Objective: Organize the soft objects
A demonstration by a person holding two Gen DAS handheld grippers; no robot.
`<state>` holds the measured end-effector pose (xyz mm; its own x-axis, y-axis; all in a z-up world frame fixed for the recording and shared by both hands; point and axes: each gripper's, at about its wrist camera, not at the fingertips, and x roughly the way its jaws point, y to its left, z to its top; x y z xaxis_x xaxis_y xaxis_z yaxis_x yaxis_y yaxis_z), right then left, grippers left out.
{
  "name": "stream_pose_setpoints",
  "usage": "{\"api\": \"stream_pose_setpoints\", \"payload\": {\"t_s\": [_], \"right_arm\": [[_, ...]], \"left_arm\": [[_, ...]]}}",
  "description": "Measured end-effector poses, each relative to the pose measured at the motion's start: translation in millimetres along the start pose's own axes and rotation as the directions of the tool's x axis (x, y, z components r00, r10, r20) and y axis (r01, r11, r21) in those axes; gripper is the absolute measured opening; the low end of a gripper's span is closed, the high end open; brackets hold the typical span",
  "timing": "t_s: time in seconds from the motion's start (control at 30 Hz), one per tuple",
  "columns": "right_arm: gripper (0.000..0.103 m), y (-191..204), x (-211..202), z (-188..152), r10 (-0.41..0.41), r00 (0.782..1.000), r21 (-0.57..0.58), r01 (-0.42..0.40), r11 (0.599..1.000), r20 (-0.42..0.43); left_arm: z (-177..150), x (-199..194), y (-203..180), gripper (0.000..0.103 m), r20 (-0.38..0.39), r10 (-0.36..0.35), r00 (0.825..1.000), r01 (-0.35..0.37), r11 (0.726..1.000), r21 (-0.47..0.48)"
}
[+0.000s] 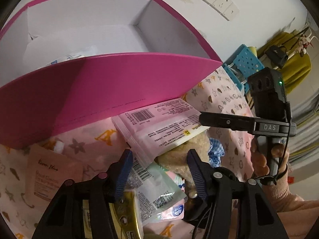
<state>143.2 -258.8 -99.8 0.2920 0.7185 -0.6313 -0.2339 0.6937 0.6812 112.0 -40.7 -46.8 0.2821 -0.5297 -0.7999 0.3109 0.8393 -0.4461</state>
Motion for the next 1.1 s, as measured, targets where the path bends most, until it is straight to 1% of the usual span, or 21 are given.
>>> {"api": "stream_pose_setpoints", "payload": {"t_s": [0.03, 0.17, 0.3, 0.47, 0.53, 0.57, 0.67, 0.77, 0.83, 0.93, 1.1], "right_arm": [[0.051, -2.0, 2.6, 1.5, 0.016, 1.0, 0.009, -0.016, 1.0, -0.008], [0.051, -3.5, 6.7, 6.9, 0.05, 0.999, 0.017, -0.05, 0.999, -0.016], [0.051, -5.1, 4.9, 10.7, 0.074, 0.997, 0.023, -0.074, 0.997, 0.005], [0.051, 3.0, -5.6, 12.5, 0.102, 0.993, -0.013, -0.101, 0.995, 0.055], [0.051, 3.2, -7.5, 13.3, 0.128, 0.99, -0.016, -0.128, 0.992, 0.052], [0.051, 4.2, -6.8, 14.1, 0.13, 0.99, -0.016, -0.13, 0.991, 0.045], [0.051, 2.0, -8.4, 13.4, 0.059, 0.997, -0.015, -0.058, 0.998, 0.052], [0.051, -11.7, -6.2, 11.9, 0.043, 0.998, 0.032, -0.045, 0.998, 0.035], [0.051, -16.3, -0.1, 10.9, 0.052, 0.999, 0.053, -0.052, 0.997, 0.004], [0.051, -16.7, 13.0, 11.8, 0.088, 0.995, 0.067, -0.085, 0.994, -0.041], [0.051, -10.9, 16.4, 16.3, 0.101, 0.995, 0.048, -0.1, 0.994, -0.017]], "left_arm": [[1.7, 1.2, 0.6, 0.06, -0.007, -0.011, 1.0, 0.011, 1.0, -0.004], [6.4, 4.2, 3.1, 0.061, -0.027, -0.041, 0.999, 0.04, 0.999, -0.021], [8.2, 5.5, 8.1, 0.061, -0.033, -0.06, 0.998, 0.059, 0.997, -0.047], [8.7, 6.0, 8.1, 0.061, -0.034, -0.052, 0.998, 0.051, 0.998, -0.043], [8.3, 6.6, 8.0, 0.061, -0.035, -0.045, 0.998, 0.043, 0.998, -0.041], [8.3, 7.2, 7.4, 0.061, -0.037, -0.037, 0.999, 0.036, 0.999, -0.039], [8.7, 7.9, 6.3, 0.061, -0.038, -0.024, 0.999, 0.022, 0.999, -0.031], [8.7, 6.5, 7.8, 0.061, -0.041, -0.02, 0.999, 0.018, 0.999, -0.028], [8.9, 7.3, 8.3, 0.061, -0.047, -0.023, 0.999, 0.021, 0.999, -0.025], [9.8, 7.4, 8.2, 0.061, -0.052, -0.024, 0.998, 0.022, 0.999, -0.027], [11.1, 10.2, 7.6, 0.06, -0.058, -0.03, 0.998, 0.028, 0.999, -0.035]]}}
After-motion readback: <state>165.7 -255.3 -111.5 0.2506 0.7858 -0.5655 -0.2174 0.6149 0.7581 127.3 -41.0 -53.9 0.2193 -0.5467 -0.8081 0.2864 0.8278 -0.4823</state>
